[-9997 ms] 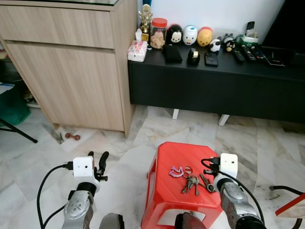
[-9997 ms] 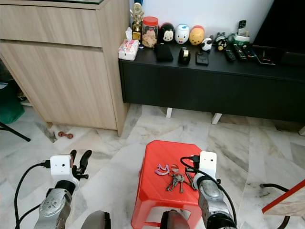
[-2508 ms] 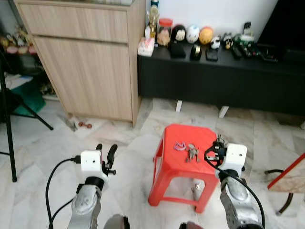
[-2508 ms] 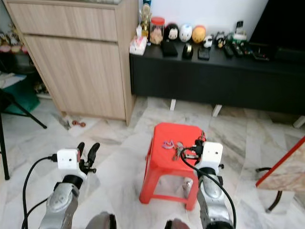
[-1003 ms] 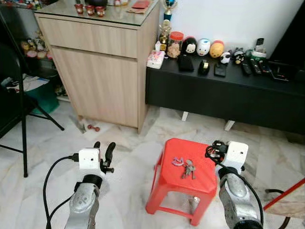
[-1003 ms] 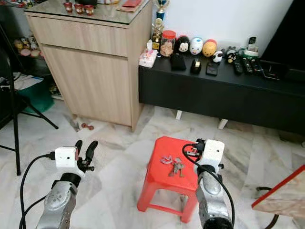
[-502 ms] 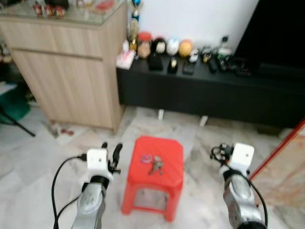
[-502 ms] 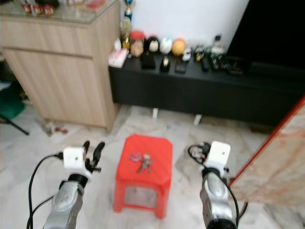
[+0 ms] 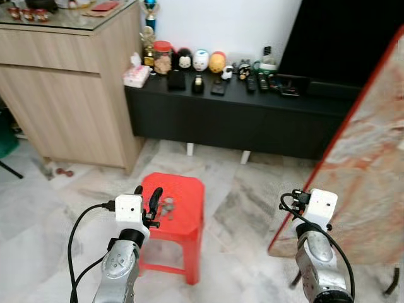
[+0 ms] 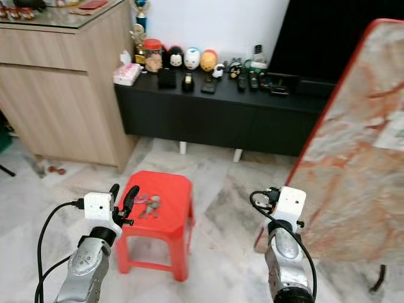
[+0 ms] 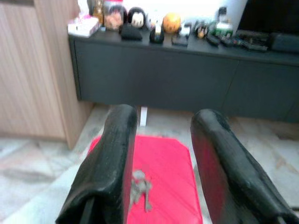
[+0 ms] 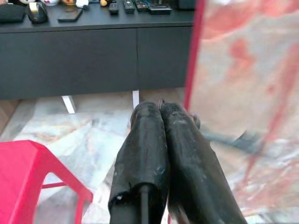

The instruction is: Hang keys on a hook

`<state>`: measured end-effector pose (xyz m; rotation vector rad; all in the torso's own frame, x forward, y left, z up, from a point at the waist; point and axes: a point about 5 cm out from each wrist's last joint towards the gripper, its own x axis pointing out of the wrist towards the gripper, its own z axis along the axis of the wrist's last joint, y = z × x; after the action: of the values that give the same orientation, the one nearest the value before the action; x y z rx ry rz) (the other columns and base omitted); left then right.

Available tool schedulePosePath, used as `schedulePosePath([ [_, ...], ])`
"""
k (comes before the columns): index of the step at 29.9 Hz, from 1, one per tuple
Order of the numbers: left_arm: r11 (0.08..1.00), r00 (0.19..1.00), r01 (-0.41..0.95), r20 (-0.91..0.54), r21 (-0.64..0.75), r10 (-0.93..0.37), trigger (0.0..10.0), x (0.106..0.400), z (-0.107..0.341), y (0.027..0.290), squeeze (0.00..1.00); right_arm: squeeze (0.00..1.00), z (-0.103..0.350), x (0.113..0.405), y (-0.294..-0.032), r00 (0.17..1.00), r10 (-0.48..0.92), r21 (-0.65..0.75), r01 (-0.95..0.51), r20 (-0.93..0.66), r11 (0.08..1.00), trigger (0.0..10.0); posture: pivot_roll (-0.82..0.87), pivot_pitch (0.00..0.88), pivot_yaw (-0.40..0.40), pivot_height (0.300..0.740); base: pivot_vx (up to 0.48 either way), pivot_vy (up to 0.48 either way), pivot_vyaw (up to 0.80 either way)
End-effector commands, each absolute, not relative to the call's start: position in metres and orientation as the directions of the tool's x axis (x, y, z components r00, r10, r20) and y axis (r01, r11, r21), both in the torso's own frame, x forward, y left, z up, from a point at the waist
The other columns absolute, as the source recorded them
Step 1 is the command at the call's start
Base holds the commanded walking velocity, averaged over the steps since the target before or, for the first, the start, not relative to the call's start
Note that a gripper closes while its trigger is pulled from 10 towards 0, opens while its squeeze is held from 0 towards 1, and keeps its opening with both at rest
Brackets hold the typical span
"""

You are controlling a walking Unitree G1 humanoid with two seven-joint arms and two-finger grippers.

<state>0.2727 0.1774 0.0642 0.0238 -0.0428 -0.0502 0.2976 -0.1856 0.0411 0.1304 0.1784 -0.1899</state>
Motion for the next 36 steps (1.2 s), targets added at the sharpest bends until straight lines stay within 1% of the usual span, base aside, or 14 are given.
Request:
schedulePosePath([
  [1, 0.998, 0.997, 0.057, 0.048, 0.022, -0.058, 10.0, 0.274, 0.065, 0.174, 0.0, 0.0, 0.048, 0.301, -0.19, 0.97, -0.187, 0.103, 0.204, -0.157, 0.973, 10.0, 0.14, 0.014, -0.082, 0.74, 0.0, -0.42, 0.0],
  [10, 0.998, 0.997, 0.061, 0.049, 0.023, -0.062, 10.0, 0.275, 0.065, 0.174, 0.0, 0.0, 0.049, 0.303, -0.189, 0.971, -0.188, 0.101, 0.204, -0.147, 0.974, 10.0, 0.14, 0.005, -0.079, 0.74, 0.0, -0.423, 0.0],
  [15, 0.998, 0.997, 0.06, 0.05, 0.022, -0.061, 10.0, 0.275, 0.066, 0.175, 0.0, 0.0, 0.05, 0.303, -0.189, 0.972, -0.189, 0.102, 0.204, -0.143, 0.974, 10.0, 0.14, 0.017, -0.079, 0.74, 0.0, -0.364, 0.0],
  [22, 0.999, 0.998, 0.048, 0.05, 0.011, -0.048, 10.0, 0.275, 0.066, 0.176, 0.0, 0.0, 0.056, 0.306, -0.191, 0.972, -0.201, 0.104, 0.213, -0.118, 0.971, 10.0, 0.14, 0.031, -0.079, 0.74, 0.0, 0.0, 0.0],
  [27, 0.999, 0.998, 0.042, 0.05, 0.01, -0.042, 10.0, 0.275, 0.066, 0.178, 0.0, 0.0, 0.076, 0.317, -0.192, 0.981, -0.191, 0.046, 0.192, -0.026, 0.98, 10.0, 0.14, 0.033, -0.076, 0.74, 0.0, 0.0, 0.0],
  [36, 0.999, 0.998, 0.042, 0.053, 0.009, -0.043, 10.0, 0.277, 0.067, 0.179, 0.0, 0.0, 0.096, 0.33, -0.187, 0.983, -0.177, 0.041, 0.175, 0.046, 0.984, 10.0, 0.13, 0.035, -0.07, 0.74, 0.0, 0.0, 0.0],
])
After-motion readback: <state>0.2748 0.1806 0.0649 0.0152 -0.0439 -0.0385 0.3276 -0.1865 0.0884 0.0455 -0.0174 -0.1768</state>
